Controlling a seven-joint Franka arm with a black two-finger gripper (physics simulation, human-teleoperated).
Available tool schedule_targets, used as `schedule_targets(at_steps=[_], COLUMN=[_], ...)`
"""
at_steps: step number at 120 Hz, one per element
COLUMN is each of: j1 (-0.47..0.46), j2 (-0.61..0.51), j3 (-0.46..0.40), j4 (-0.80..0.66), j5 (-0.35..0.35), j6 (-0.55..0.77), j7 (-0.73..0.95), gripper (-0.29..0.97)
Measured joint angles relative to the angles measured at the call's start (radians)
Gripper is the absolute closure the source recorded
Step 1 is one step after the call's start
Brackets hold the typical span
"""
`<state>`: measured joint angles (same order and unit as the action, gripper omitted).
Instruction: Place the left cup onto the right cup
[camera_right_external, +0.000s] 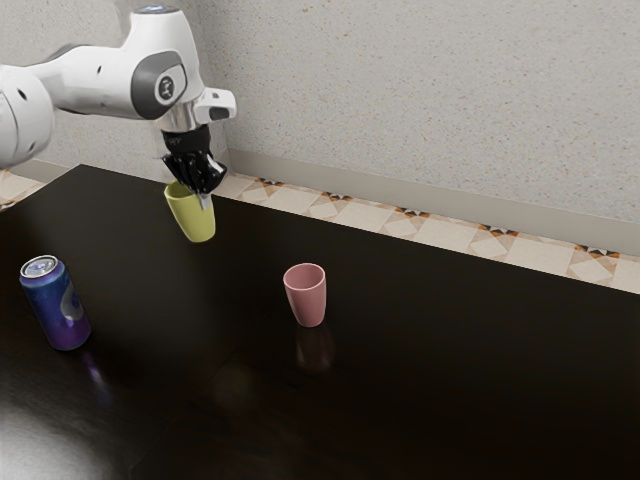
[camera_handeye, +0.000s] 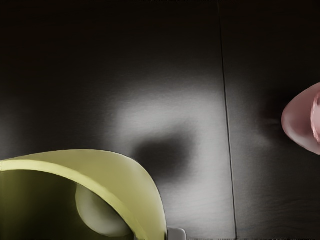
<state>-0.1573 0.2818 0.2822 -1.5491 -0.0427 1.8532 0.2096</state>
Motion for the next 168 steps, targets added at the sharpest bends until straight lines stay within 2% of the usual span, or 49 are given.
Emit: schedule_targets(at_steps=[46,64,92,168], j1=[-0.129,-0.164,-0.188,-0.177], j2=[-0.086,-0.087,-0.043,0.142], j3=[-0.002,-0.008,-0.016,-0.076], j4=[-0.105,-0.105,-0.056,0.114], j5=[0.003,0.002,-0.006,-0.018], j6=[0.003,0.007,0.01,-0.001], j7=[-0.001,-0.003,-0.005,-0.005], gripper=[0.78,0.78,0.78,0.78])
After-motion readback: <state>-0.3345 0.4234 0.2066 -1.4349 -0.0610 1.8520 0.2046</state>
